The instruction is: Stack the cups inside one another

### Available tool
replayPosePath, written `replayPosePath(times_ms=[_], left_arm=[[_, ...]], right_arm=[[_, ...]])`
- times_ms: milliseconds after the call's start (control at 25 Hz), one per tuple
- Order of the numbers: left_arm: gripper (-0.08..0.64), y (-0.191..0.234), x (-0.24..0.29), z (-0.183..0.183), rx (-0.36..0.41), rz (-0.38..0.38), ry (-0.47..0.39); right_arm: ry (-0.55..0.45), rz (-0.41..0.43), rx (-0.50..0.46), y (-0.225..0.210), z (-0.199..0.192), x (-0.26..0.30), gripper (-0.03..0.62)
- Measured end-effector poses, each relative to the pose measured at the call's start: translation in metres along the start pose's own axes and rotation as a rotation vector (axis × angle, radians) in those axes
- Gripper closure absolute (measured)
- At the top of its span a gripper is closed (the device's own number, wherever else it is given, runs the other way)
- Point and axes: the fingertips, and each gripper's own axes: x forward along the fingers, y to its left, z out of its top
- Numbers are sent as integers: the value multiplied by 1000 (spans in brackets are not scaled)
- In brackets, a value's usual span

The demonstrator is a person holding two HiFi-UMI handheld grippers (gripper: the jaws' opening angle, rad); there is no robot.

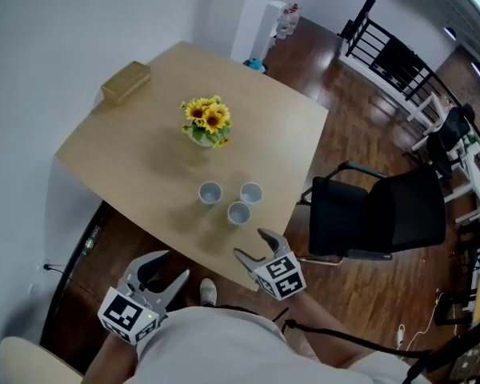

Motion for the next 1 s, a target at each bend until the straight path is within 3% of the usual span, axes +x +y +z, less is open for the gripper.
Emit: replayPosePath(times_ms=[480, 800, 1000], left_arm=[[367, 60, 20, 29, 64, -220, 85], [367, 95, 7, 29, 76, -276, 144], [367, 113, -2, 28, 72, -276, 158]], right_arm=[[65, -220, 223, -46, -23, 67, 212], [117, -389, 337, -76, -38, 115, 189], [125, -434, 385, -81, -45, 125, 202]])
